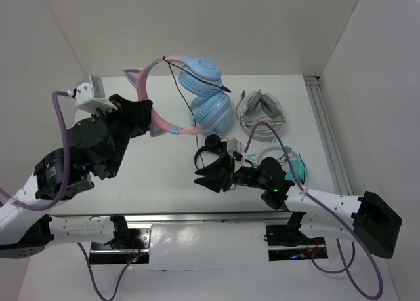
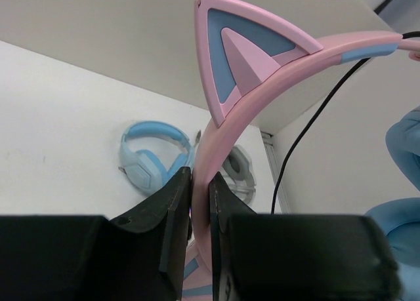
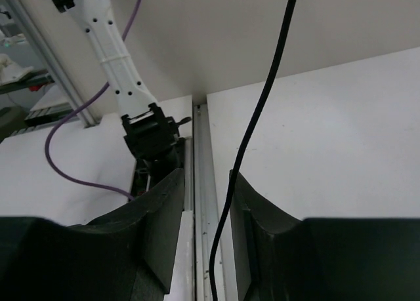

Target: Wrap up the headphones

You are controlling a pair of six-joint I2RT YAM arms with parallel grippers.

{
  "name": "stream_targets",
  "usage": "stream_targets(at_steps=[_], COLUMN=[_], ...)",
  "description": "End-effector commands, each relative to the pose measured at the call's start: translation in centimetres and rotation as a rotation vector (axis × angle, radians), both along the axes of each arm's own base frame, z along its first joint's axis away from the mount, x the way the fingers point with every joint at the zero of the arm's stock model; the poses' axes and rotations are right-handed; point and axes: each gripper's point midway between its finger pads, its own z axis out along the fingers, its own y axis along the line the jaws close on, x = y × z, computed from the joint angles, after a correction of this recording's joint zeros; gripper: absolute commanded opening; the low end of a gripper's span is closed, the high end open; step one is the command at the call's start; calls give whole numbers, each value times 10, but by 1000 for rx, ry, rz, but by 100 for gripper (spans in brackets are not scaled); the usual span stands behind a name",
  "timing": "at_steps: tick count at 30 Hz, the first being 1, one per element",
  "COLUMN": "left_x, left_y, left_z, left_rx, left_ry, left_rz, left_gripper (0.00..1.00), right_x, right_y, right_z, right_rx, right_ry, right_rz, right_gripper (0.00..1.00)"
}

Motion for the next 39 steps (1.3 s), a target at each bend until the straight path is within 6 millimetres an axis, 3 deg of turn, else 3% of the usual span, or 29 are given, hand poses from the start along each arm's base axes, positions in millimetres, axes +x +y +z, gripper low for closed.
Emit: stream_targets(at_steps=[1,6,9,17,26,27,28,30,35,36,38,39], left_x=[0,6,10,12,16,19,21,26,32,34,33,32], left_y=[28,26,23,27,45,47,49,46,42,40,45,47], left_z=[50,49,52,49,52,49,40,27,-12,-27,-41,-48], left_rx=[-154,-73,-57,-1,52,74,112,127,268,325,365,377], left_ry=[-80,-79,-83,-83,-109,-109,-105,-89,-30,-12,11,19], left_rz=[115,150,172,215,358,382,395,388,381,391,415,414], left_gripper=[0,0,0,0,0,0,0,0,0,0,0,0], right_x=[-23,-41,-55,-80,-115,-118,-123,-130,-124,-121,-114,-111], right_y=[3,6,8,16,19,19,20,21,32,33,34,34], right_z=[21,13,24,26,35,35,41,43,57,51,66,61], right_rx=[73,82,125,131,160,160,174,169,120,73,68,22], right_ry=[-58,-44,-56,-53,-59,-58,-68,-81,-101,-92,-111,-107], right_rz=[62,87,127,192,288,297,304,312,256,239,197,186], right_gripper=[41,39,36,34,31,26,13,5,0,0,0,0])
